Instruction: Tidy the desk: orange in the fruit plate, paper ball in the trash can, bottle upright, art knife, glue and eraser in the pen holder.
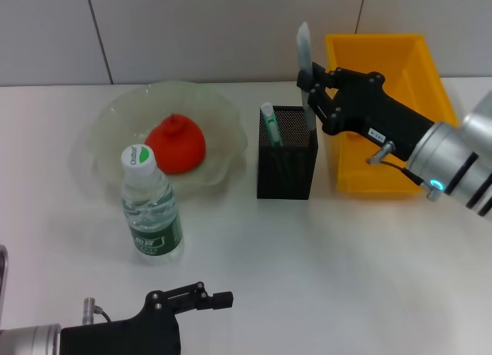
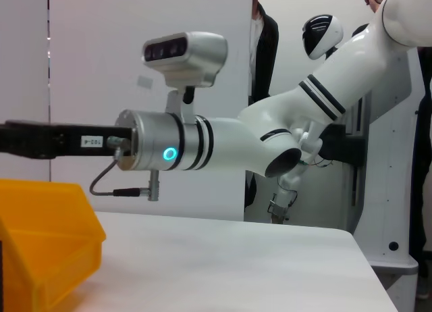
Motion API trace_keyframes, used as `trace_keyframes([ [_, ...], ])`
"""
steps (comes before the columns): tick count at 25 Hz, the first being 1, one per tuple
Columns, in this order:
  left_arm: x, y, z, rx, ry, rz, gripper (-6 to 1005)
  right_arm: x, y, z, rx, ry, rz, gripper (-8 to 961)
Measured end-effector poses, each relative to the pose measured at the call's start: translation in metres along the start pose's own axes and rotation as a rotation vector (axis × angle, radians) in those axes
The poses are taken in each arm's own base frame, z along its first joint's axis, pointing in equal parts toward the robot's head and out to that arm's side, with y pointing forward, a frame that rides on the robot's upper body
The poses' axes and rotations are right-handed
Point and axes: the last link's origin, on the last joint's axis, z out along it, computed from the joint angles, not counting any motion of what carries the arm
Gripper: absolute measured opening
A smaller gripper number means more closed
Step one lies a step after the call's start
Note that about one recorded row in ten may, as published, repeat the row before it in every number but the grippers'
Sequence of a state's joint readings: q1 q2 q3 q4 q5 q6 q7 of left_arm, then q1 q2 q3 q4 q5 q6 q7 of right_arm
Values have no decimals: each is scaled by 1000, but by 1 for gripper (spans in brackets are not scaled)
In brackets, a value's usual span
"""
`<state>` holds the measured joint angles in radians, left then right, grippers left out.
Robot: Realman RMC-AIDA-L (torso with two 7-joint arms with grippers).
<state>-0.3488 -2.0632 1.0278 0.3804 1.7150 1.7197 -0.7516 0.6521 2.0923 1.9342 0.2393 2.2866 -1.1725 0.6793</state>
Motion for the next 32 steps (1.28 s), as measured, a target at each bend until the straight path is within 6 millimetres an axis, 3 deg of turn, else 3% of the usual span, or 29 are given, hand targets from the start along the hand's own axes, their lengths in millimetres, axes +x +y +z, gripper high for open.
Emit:
trace_keyframes([
  [10, 0, 0, 0, 0, 0, 1, 806, 2, 6, 19, -47, 77, -28, 131],
  [27, 0, 0, 0, 2, -1, 2, 806, 7, 2, 18, -9, 108, 7, 132],
  [32, 0, 1, -1, 3, -1, 1, 806, 9, 3, 12, -15, 98, 17, 219],
])
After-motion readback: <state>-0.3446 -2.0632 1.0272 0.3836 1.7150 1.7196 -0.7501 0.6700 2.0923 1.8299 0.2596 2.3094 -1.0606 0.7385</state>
